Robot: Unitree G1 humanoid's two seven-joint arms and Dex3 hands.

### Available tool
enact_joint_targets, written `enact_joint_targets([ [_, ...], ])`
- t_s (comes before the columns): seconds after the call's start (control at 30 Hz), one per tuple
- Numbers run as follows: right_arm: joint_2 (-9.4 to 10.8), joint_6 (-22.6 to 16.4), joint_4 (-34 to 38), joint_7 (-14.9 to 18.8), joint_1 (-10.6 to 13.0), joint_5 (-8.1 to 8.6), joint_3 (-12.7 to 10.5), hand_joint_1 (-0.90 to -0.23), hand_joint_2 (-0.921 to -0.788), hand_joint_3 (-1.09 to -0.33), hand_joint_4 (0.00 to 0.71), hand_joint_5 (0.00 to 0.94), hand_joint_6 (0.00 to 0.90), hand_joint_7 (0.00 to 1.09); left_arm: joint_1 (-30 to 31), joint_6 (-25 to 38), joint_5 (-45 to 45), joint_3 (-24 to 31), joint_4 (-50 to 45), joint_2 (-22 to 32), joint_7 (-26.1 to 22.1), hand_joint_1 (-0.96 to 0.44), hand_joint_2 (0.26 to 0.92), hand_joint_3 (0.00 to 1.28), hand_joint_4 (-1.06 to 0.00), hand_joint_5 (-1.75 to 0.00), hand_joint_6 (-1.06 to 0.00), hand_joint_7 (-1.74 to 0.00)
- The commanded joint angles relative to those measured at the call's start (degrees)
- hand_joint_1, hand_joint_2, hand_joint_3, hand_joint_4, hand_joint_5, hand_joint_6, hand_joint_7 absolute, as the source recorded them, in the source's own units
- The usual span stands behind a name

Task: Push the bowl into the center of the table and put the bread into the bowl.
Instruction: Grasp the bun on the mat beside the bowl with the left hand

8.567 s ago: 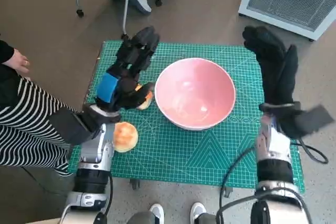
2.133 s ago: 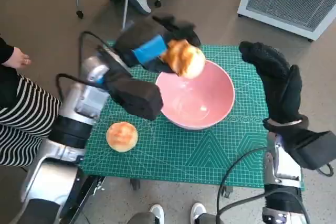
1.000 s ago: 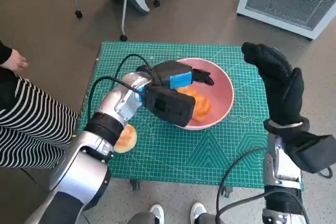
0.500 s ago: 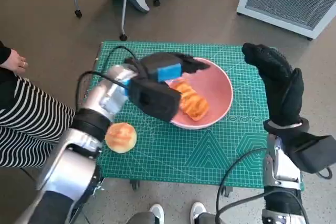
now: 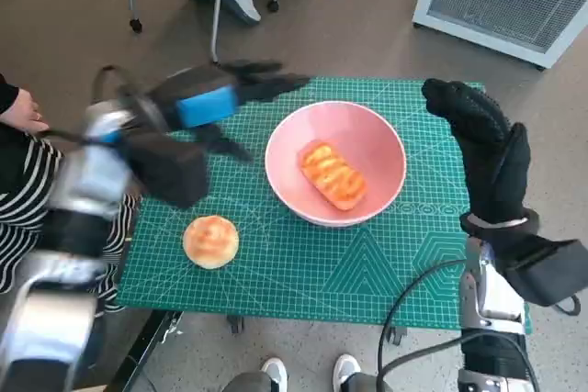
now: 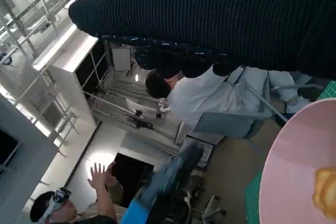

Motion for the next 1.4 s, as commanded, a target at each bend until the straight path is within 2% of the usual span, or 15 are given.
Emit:
enact_joint_targets([
  [0.03, 0.4, 0.6, -0.1, 0.2, 1.4, 0.42, 0.2, -0.758, -0.921, -0.790, 0.146, 0.000, 0.047, 0.46, 4.6, 1.2, -1.9, 2.5, -6.2, 4.8, -2.6, -0.41, 0.778, 0.01, -0.17, -0.01, -0.26, -0.04],
  [0.33, 0.7, 0.7, 0.3, 0.2, 1.1, 0.41, 0.2, -0.752, -0.921, -0.791, 0.146, 0.000, 0.046, 0.46, 16.0, 2.1, -3.4, 6.5, -16.0, 11.0, -4.3, -0.40, 0.729, 0.00, -0.21, -0.01, -0.32, -0.06],
  [0.67, 1.0, 1.1, 0.1, 0.5, 1.3, 0.62, 0.4, -0.750, -0.921, -0.792, 0.146, 0.001, 0.048, 0.47, 23.2, 1.4, -8.9, 7.7, -17.8, 12.0, -8.5, -0.37, 0.715, 0.00, -0.24, -0.01, -0.35, -0.05],
  [0.97, 1.0, 1.7, -0.1, 1.0, 1.4, 1.21, 0.4, -0.751, -0.921, -0.792, 0.148, 0.002, 0.049, 0.47, 26.5, 1.1, -7.5, 6.0, -17.7, 10.6, -9.0, -0.33, 0.715, 0.00, -0.25, -0.01, -0.37, -0.04],
  [1.17, 0.8, 2.2, 0.0, 1.5, 1.4, 1.69, 0.2, -0.752, -0.921, -0.792, 0.148, 0.001, 0.050, 0.47, 27.6, 1.0, -4.1, 3.8, -16.3, 8.5, -6.9, -0.31, 0.714, 0.00, -0.26, -0.01, -0.37, -0.03],
  [1.4, 0.4, 2.8, -0.5, 1.8, 1.6, 2.05, 0.2, -0.753, -0.921, -0.792, 0.147, 0.001, 0.050, 0.47, 26.0, 0.6, 0.8, -0.2, -10.4, 4.7, -3.9, -0.26, 0.710, 0.00, -0.26, 0.00, -0.37, -0.02],
])
